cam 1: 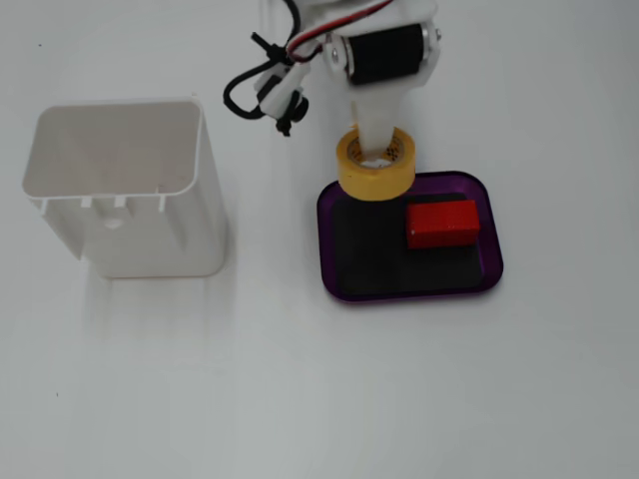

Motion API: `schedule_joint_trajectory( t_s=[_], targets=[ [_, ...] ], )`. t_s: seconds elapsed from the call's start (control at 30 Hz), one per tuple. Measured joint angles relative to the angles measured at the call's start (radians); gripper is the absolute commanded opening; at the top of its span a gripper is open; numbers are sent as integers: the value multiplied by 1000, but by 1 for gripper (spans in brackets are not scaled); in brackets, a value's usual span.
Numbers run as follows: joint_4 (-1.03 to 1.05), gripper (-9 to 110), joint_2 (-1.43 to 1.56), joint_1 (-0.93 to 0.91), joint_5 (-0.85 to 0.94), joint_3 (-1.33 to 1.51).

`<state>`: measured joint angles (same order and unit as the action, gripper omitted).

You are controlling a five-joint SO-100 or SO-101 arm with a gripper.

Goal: Remove the yellow tape from the box.

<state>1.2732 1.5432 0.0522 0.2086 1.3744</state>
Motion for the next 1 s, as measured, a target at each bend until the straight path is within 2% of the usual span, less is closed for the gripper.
schedule_joint_trajectory(
  t_s=[0.2, 0.6, 0.77, 1.0],
  targets=[
    [15, -1, 221, 3, 0, 250],
    [-229, -1, 630, 2, 0, 890],
    [-344, 0, 641, 0, 0, 1026],
    [-416, 1, 641, 0, 0, 1071]
  ],
)
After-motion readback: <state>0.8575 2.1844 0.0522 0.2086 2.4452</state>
